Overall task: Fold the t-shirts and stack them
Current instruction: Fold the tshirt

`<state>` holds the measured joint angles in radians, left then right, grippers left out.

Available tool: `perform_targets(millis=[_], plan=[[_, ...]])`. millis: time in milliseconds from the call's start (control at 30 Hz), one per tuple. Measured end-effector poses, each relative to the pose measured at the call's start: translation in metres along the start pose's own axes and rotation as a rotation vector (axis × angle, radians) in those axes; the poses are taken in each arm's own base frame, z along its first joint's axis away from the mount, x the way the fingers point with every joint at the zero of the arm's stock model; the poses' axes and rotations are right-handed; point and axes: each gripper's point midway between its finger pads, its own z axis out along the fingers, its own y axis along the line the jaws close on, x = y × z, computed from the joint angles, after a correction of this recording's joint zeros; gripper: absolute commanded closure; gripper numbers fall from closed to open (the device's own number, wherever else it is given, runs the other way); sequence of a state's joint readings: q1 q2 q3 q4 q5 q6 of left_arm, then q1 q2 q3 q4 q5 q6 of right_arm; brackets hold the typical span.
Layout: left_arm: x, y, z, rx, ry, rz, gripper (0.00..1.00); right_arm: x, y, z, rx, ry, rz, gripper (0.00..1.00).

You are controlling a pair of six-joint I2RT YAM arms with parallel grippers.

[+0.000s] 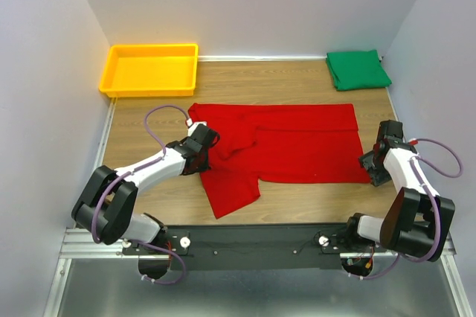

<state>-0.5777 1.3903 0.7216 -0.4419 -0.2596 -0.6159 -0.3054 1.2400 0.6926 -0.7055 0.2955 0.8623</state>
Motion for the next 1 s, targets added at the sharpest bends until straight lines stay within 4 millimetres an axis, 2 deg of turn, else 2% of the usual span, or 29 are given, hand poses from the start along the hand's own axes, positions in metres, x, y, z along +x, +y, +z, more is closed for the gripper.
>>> perform_targets(millis=[233,533,800,1000], plan=[[0.001,0.000,0.000,0.001,0.002,0.000,1.00,-0.005,-0.006,0.003,0.038,-0.028,0.007,0.36],[0.003,0.002,0.000,-0.006,0.013,0.002,1.00,-0.006,-0.009,0.006,0.051,-0.043,-0.001,0.37],[0.004,0.002,0.000,-0.012,0.022,0.005,1.00,0.008,-0.019,0.021,0.088,-0.016,-0.016,0.40],[0.003,0.002,-0.001,-0.015,0.027,0.007,1.00,0.006,-0.016,0.023,0.076,-0.025,-0.010,0.45]])
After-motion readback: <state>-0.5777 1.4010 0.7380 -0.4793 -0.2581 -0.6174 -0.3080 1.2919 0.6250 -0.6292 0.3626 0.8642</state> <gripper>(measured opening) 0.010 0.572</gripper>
